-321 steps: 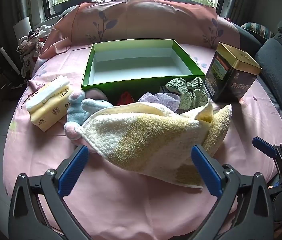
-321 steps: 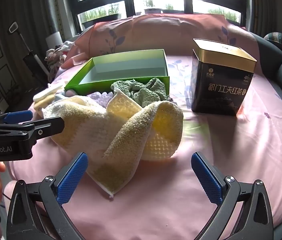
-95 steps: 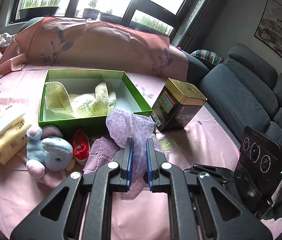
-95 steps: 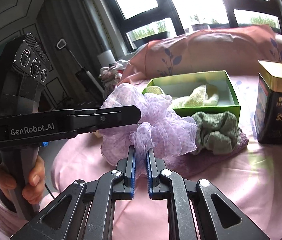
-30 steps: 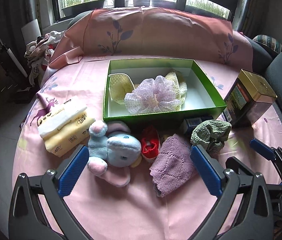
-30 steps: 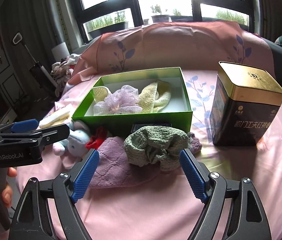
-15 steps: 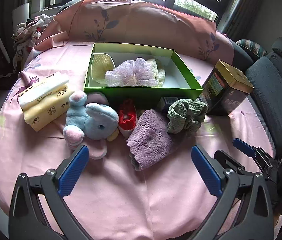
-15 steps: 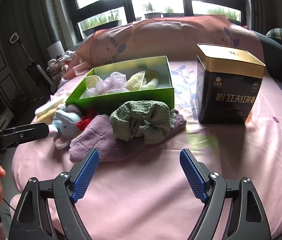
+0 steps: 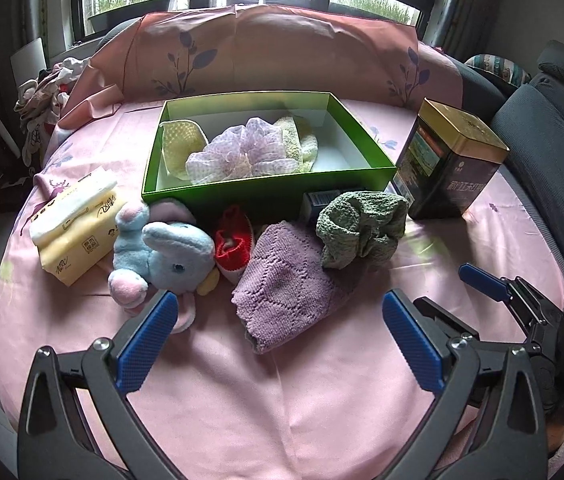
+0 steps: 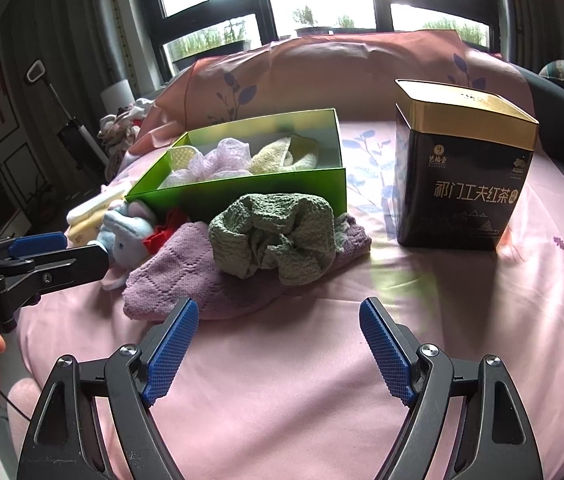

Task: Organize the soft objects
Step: 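Move the right gripper to the green knitted cloth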

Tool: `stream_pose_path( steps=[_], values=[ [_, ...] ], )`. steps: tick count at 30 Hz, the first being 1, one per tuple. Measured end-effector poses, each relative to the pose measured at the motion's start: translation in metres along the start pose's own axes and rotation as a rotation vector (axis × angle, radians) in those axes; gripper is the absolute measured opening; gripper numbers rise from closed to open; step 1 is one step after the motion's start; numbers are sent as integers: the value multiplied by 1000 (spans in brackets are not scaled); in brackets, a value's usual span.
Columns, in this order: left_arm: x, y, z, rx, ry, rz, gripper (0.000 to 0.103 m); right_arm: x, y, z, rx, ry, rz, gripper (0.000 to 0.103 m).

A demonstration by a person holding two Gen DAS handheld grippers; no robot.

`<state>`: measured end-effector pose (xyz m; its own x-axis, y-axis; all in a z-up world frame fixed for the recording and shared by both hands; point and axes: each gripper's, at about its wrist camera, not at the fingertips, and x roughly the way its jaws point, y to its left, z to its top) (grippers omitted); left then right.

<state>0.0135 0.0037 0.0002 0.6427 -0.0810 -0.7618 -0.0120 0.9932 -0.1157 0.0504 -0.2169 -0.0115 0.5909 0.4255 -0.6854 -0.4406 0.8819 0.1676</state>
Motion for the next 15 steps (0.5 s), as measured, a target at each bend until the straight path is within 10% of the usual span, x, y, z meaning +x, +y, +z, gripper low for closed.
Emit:
stream_pose_path(
  steps=[15],
  values=[
    [47, -28, 21, 48, 38, -103, 102, 34, -30, 1, 38, 16, 44, 83]
  ],
)
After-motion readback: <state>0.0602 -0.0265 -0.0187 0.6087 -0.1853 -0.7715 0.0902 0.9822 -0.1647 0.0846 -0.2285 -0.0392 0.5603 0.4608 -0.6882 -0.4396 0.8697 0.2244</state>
